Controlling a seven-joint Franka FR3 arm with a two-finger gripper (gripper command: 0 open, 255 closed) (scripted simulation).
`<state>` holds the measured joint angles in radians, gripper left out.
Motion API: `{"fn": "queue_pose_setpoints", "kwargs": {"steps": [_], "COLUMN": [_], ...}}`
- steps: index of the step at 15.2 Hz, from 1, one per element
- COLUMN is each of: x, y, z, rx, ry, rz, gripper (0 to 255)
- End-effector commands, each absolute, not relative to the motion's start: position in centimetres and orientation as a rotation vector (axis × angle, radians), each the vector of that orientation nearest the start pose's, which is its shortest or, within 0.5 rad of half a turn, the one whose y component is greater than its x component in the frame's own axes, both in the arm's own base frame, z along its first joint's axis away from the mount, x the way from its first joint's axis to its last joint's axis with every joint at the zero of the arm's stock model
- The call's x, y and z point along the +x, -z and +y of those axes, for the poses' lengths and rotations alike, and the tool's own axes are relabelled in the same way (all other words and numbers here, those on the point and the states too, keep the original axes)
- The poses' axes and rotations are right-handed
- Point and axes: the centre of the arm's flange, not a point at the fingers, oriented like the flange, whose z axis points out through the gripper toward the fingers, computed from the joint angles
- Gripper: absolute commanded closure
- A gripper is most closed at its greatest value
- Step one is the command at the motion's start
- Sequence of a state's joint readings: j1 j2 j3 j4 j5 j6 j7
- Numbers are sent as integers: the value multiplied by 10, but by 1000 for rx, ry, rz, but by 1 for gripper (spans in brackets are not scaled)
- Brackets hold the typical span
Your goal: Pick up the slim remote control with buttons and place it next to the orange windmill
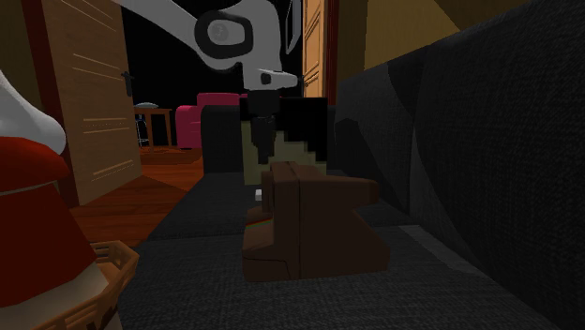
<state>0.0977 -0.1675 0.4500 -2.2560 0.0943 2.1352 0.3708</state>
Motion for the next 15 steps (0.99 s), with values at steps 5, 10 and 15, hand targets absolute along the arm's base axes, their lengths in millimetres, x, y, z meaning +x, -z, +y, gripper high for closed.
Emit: {"fn": "queue_pose_setpoints", "kwargs": {"steps": [5, 10, 15], "x": [443, 461, 463], "y": [-385, -349, -325], "z": [329, 382, 386], "rx": [-3117, -3120, -3120], "ry": [27, 16, 15], "rz": [-208, -223, -224], "gripper": [0, 0, 0]}}
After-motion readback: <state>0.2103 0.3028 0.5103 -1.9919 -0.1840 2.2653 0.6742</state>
